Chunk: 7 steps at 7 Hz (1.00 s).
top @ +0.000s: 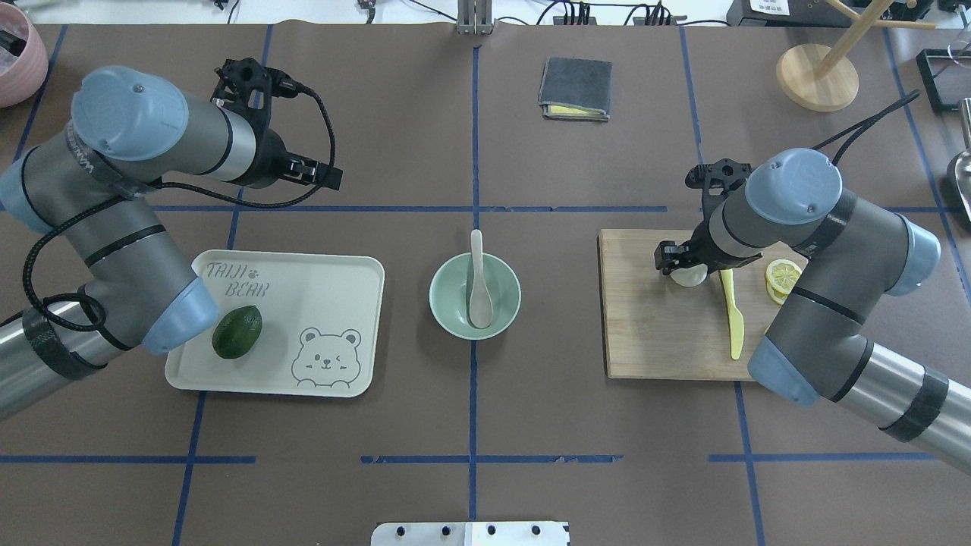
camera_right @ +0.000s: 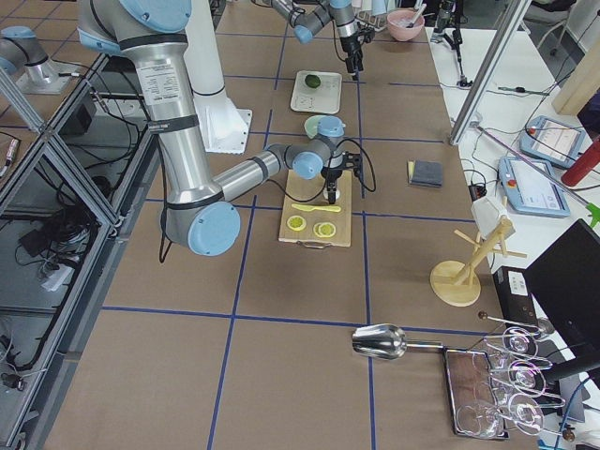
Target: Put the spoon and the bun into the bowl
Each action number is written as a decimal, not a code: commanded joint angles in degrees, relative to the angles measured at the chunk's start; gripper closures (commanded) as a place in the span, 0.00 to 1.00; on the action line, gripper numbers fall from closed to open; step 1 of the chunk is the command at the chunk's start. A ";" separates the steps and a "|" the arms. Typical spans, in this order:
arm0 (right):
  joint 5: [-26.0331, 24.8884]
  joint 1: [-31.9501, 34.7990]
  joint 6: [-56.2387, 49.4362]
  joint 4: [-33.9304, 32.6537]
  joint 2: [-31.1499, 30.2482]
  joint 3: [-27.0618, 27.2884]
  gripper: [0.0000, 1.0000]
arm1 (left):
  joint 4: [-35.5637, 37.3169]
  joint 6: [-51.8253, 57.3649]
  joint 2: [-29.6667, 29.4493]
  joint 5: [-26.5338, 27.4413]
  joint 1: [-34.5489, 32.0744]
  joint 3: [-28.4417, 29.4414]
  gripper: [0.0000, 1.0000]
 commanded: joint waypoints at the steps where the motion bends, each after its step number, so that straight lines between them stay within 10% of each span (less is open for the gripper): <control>1: -0.15 -0.02 0.02 0.00 0.07 0.15 0.65 | 0.00 -0.07 0.00 0.00 0.00 -0.07 0.05; 7: -1.55 -1.77 12.90 -5.68 11.18 4.55 0.63 | 0.17 0.10 7.12 -0.18 -0.44 -9.56 0.03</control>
